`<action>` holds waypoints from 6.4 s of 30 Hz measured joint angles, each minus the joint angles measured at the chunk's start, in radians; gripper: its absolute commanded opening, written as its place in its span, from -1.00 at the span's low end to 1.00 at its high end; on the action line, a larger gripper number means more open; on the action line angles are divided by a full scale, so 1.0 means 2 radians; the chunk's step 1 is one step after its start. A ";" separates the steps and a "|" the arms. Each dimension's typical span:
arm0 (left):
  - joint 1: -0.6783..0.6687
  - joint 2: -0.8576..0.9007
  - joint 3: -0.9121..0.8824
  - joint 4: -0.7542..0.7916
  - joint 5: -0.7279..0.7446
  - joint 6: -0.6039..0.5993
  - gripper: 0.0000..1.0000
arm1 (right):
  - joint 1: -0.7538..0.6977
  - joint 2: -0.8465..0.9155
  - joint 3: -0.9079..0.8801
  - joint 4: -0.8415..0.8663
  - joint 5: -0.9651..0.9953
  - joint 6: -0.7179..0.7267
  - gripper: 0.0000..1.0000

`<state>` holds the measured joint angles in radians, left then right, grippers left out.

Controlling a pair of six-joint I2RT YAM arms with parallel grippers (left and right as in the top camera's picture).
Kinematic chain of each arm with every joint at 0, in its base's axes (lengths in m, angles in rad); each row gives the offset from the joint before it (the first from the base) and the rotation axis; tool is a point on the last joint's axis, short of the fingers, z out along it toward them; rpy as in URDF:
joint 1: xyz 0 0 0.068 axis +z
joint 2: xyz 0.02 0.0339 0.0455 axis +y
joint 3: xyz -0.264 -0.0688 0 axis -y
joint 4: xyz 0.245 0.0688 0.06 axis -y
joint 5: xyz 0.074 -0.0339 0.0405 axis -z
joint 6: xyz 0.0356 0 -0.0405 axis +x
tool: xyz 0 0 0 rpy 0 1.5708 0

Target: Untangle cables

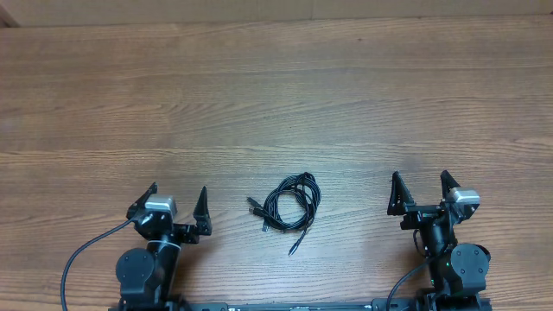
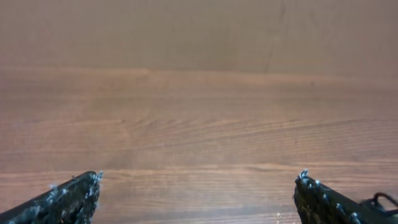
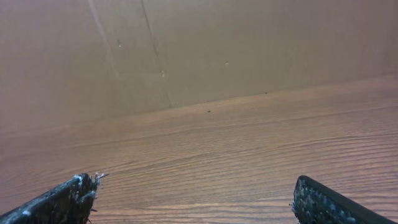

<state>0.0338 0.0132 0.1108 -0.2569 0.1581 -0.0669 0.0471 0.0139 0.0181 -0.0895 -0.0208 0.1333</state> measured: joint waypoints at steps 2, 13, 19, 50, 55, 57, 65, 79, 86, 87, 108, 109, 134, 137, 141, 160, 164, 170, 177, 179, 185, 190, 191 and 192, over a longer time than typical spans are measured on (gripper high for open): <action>0.000 0.001 0.025 -0.022 0.002 0.004 0.99 | 0.000 0.000 0.000 0.000 0.000 0.000 1.00; 0.000 0.141 0.158 -0.057 0.036 0.012 0.99 | 0.000 -0.001 0.000 0.000 0.000 0.000 1.00; 0.000 0.292 0.237 -0.063 0.093 0.029 0.99 | 0.000 -0.001 0.000 0.000 0.000 0.000 1.00; -0.119 0.676 0.507 -0.272 0.159 0.157 0.99 | 0.000 -0.001 0.000 0.000 0.001 0.000 1.00; -0.146 0.701 0.508 -0.278 0.145 0.161 0.99 | 0.000 -0.001 0.000 0.000 0.001 0.000 1.00; -0.161 0.707 0.508 -0.278 0.130 0.165 0.99 | 0.000 -0.001 0.000 0.000 0.001 0.000 1.00; -0.191 0.757 0.508 -0.278 0.092 0.167 0.99 | 0.000 -0.001 0.000 0.000 0.001 0.000 1.00; -0.213 0.847 0.508 -0.279 0.081 0.167 0.99 | 0.000 -0.001 0.000 0.000 0.001 0.000 1.00; -0.243 0.864 0.508 -0.279 0.045 0.168 0.99 | 0.000 -0.001 0.000 0.000 0.001 0.000 1.00; -0.243 0.865 0.508 -0.279 0.043 0.168 0.99 | 0.000 -0.001 0.000 0.000 0.001 0.000 1.00; -0.246 0.870 0.508 -0.287 0.046 0.181 0.99 | 0.000 -0.001 0.000 0.000 0.001 0.000 1.00; -0.246 0.870 0.508 -0.288 0.046 0.181 0.99 | 0.000 -0.001 0.000 0.000 0.001 0.000 1.00; -0.278 0.926 0.514 -0.238 0.025 0.164 0.99 | 0.000 -0.001 0.000 0.000 0.001 0.000 1.00; -0.283 0.927 0.514 -0.239 -0.013 0.140 0.99 | 0.000 -0.001 0.000 0.000 0.001 0.000 1.00; -0.288 0.928 0.514 -0.239 -0.042 0.121 0.36 | 0.000 -0.001 0.000 0.000 0.001 0.000 1.00; -0.288 0.924 0.570 -0.312 -0.046 0.108 -0.92 | 0.000 -0.001 0.000 0.000 0.001 0.000 1.00; -0.288 0.885 0.620 -0.325 -0.046 0.108 -0.92 | 0.000 -0.001 0.000 0.000 0.001 0.000 1.00; -0.288 0.802 0.671 -0.342 -0.046 0.108 -0.92 | 0.000 -0.001 0.000 0.000 0.001 0.000 1.00; -0.288 0.729 0.673 -0.346 -0.046 0.157 -0.92 | 0.000 -0.001 0.000 0.000 0.001 0.000 1.00; -0.288 0.712 0.673 -0.347 -0.046 0.182 -0.92 | 0.000 -0.001 0.000 0.000 0.001 0.000 1.00; -0.288 0.689 0.673 -0.347 -0.046 0.232 -0.92 | 0.000 -0.001 0.000 0.000 0.001 0.000 1.00; -0.288 0.689 0.673 -0.347 -0.046 0.270 -0.92 | 0.000 -0.001 0.000 0.003 0.010 0.000 1.00; -0.288 0.689 0.673 -0.347 -0.046 0.282 -0.92 | 0.000 -0.001 0.000 0.008 0.014 0.000 1.00; -0.288 0.689 0.673 -0.347 -0.046 0.295 -0.92 | 0.000 -0.001 0.000 0.011 0.016 0.000 1.00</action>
<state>-0.5419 1.3911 1.4559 -0.9508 0.0662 0.5232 0.0471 0.0116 0.0181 -0.0669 0.0109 0.1333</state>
